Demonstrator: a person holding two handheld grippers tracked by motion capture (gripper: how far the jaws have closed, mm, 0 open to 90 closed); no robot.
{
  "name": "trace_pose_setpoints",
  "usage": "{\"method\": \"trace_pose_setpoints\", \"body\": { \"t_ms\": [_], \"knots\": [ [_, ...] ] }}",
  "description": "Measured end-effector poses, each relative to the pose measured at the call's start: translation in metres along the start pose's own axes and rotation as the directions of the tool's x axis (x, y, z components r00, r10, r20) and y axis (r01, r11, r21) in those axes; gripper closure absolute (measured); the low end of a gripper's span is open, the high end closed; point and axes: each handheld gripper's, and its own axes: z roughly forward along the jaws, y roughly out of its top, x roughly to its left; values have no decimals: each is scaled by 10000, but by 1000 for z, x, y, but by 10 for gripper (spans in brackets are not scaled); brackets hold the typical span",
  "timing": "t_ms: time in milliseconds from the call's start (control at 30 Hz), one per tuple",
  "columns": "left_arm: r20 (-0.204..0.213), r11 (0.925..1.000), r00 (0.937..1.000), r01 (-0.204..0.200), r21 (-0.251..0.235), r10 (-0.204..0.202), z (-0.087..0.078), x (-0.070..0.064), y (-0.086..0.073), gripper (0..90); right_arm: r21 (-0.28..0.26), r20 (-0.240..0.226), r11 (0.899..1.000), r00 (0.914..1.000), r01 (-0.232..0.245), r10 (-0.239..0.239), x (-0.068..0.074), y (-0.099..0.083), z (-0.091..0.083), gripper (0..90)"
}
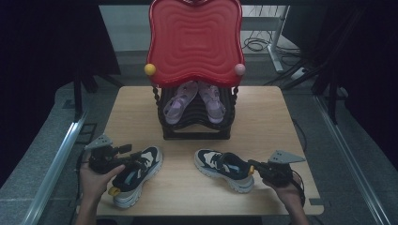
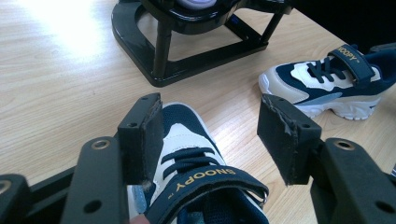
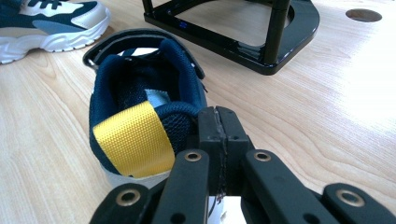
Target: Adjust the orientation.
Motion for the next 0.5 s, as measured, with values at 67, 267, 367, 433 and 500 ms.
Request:
{"method": "trace_pose_setpoints", "body": {
  "t_ms": [67,267,367,433,500],
  "knots": [
    [-5,10000,10000,-2,-4,2,0,0,0,408,21,35,10000,10000,62,-62,3,0,-1,900],
    [-5,10000,10000,9,12,-9,-1,-1,-1,407,49,-3,9999,9999,139,-139,12,-4,-7,900],
    [9,10000,10000,-2,35,2,0,-1,-1,406,42,-41,9998,9998,203,-203,17,-5,-10,900],
    [13,10000,10000,-12,44,12,0,-2,-1,406,63,-83,9996,9996,262,-262,21,-5,-11,900],
    [1,10000,10000,10,49,-10,0,-2,-1,406,59,-123,9995,9995,307,-306,24,-6,-12,900]
  ]
}}
